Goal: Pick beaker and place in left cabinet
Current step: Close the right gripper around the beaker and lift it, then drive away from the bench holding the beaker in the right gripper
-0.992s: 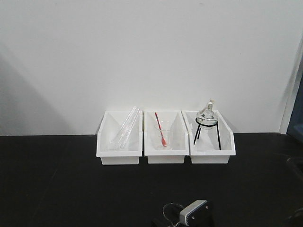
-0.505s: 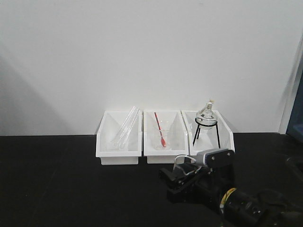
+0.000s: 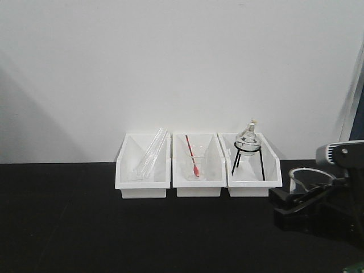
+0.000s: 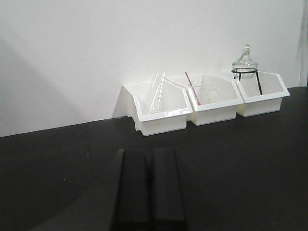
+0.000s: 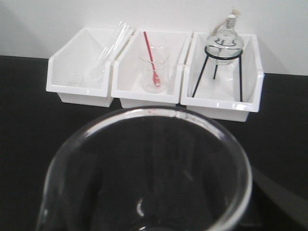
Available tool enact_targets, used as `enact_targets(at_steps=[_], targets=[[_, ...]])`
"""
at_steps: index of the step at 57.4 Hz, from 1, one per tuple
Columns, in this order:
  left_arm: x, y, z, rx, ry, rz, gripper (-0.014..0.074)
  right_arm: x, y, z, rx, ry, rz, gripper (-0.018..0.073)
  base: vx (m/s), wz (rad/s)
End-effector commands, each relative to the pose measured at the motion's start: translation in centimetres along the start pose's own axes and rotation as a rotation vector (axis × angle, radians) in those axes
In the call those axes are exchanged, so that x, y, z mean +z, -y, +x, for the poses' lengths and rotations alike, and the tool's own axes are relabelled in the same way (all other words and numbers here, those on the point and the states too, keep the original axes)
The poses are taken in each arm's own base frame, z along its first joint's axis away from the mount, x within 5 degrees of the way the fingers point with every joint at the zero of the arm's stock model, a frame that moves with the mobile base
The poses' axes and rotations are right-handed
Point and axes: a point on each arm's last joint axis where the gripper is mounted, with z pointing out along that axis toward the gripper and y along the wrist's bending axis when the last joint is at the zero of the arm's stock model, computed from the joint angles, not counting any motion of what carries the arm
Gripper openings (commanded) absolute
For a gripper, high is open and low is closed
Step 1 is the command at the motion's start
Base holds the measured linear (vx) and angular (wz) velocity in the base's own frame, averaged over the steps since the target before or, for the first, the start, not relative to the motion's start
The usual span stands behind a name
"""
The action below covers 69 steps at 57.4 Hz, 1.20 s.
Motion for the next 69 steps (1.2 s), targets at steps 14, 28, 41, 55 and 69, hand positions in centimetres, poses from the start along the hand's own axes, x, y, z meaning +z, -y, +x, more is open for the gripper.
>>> enact_targets(at_steps=[14,28,41,55,69], targets=[[-0.1,0.0,-0.3,-0.012,0.085,-0.004,0.0001,-4.5,0.4,-2.7,-0.004,0.165,0.003,-0.0004,0.00,0.00],[-0.1,0.0,-0.3,-0.012,0.085,-0.004,0.0001,-4.5,0.4,-2.7,-0.003,0.167,0.003,-0.0004,0.00,0.00],[-0.1,0.0,-0.3,-0.012,0.085,-0.004,0.0001,-4.5,0.4,-2.7,-0.003,0.167,0.003,-0.0004,0.00,0.00],[-0.1,0.0,-0.3,-0.012,0.085,-0.004,0.0001,-4.5,0.4,-2.7,-0.003,0.167,0.003,-0.0004,-0.01,0.05],[-0.1,0.0,-0.3,-0.012,0.085,-0.004,0.0001,-4.5,0.4,-2.7,-0.003,0.167,0.003,-0.0004,-0.07,0.27]])
